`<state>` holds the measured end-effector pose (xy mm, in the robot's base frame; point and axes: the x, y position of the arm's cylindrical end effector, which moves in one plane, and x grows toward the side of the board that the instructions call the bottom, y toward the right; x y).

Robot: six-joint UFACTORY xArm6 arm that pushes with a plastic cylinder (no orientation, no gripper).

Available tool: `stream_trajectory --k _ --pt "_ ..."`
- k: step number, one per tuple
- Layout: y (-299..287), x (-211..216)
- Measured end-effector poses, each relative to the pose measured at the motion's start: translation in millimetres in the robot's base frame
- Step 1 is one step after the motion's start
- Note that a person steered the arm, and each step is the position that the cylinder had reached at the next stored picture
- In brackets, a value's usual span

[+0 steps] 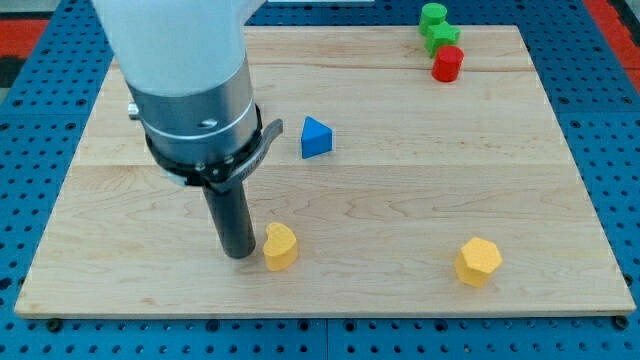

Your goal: Push the yellow heart a bit up and right

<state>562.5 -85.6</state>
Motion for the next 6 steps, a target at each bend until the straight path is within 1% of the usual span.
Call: stream_trajectory --k 1,2,3,4,5,6 --pt "0 16" --pt "20 21" --pt "23 -14" --pt "50 -27" --pt "85 -26" --pt "69 -12"
